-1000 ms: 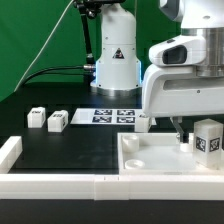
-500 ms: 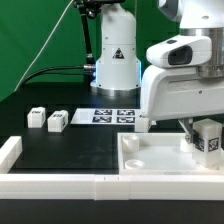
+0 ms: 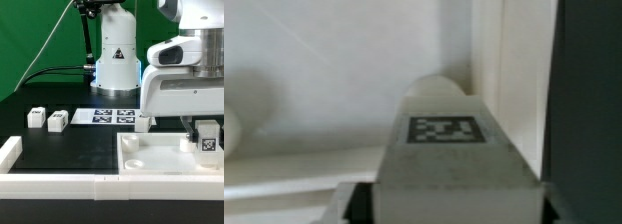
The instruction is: Assemble one leg
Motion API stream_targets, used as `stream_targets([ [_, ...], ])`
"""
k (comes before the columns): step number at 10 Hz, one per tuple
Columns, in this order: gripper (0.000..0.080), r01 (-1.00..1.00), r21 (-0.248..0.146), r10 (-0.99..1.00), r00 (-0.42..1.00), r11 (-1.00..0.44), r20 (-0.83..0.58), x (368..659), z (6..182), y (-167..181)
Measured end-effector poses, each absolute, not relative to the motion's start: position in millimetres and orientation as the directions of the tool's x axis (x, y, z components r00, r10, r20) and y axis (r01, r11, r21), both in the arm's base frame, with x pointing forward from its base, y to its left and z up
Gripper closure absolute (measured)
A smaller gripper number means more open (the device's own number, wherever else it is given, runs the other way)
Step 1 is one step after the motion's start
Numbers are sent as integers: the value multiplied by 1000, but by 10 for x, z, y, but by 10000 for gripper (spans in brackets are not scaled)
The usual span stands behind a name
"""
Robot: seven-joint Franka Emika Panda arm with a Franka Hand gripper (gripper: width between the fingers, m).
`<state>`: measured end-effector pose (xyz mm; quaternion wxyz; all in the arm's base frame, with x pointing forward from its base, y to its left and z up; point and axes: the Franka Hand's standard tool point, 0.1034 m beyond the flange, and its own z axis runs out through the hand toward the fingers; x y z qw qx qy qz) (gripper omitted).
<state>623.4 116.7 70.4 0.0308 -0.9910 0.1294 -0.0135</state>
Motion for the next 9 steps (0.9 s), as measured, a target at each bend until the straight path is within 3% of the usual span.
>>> stream_targets([
  [5,507,-797,-56,-797,603,-601,-37,6238,692,1136],
  [8,507,-844,-54,-843,536,-534,-43,6238,691,1136],
  [9,315,-820,-57,-820,571,-569,-40,6240,692,1139],
])
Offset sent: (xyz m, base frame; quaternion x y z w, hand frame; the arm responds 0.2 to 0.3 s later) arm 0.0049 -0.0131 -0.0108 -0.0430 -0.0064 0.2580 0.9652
